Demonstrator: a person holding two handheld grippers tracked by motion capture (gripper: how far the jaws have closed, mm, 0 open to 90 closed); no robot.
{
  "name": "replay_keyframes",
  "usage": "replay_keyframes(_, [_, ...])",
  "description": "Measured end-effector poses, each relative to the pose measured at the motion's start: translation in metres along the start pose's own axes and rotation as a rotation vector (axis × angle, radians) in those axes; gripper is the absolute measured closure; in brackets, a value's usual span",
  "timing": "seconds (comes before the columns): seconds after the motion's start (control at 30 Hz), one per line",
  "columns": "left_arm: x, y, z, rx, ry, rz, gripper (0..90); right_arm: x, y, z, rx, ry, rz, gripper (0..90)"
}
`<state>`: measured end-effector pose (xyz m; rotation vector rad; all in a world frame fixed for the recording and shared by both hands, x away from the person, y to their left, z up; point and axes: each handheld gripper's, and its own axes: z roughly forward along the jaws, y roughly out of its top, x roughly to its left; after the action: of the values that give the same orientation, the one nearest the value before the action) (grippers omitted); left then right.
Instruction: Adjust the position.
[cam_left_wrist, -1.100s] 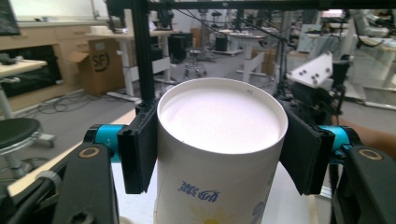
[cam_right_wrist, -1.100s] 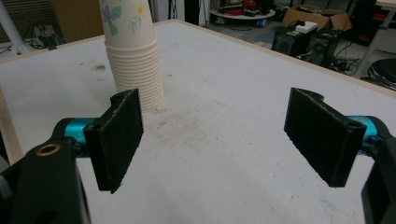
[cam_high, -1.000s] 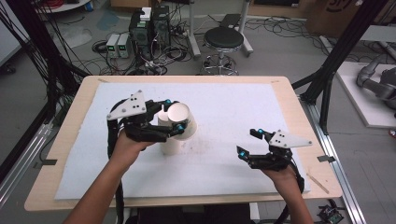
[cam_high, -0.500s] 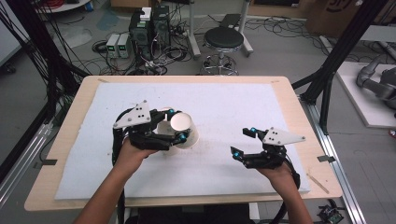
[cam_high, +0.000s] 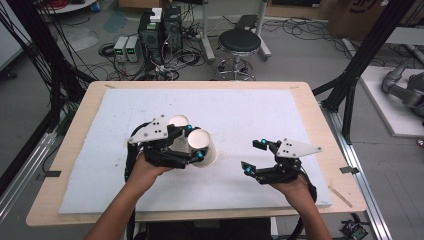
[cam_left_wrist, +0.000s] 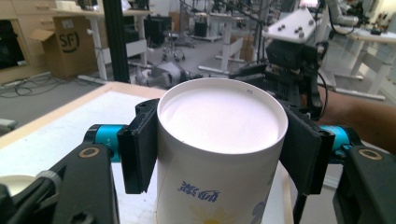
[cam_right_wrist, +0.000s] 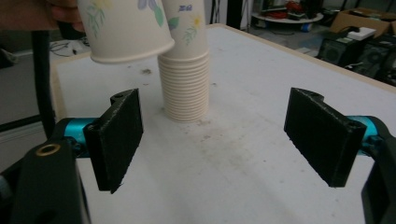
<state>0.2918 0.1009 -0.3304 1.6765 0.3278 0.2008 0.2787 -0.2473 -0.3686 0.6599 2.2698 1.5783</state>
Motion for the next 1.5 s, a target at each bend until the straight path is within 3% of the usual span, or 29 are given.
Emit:
replay_keyframes(0.1, [-0.003,-0.004,0.005,0.011,-0.01,-0.002,35.4,0.004,0.0,0.007,0.005,0.051,-0.008,20.1])
replay_keyframes(0.2, [-0.006,-0.009,0.011,0.023,-0.02,-0.006,35.4,0.006,0.0,0.01,0.01,0.074,-0.01,20.1])
replay_keyframes(0.27, [-0.008,-0.01,0.015,0.029,-0.027,-0.003,35.4,0.01,0.0,0.013,0.016,0.126,-0.02,20.1])
replay_keyframes(0.8, [-0.017,-0.021,0.045,0.071,-0.105,-0.01,35.7,0.02,-0.006,0.029,0.033,0.208,-0.042,20.1])
replay_keyframes(1.3, [-0.021,-0.023,0.054,0.041,-0.158,-0.038,35.9,0.022,-0.008,0.043,0.027,0.278,-0.037,20.2])
replay_keyframes(1.5, [-0.02,-0.024,0.054,0.037,-0.184,-0.038,36.0,0.021,-0.01,0.046,0.026,0.336,-0.046,29.7])
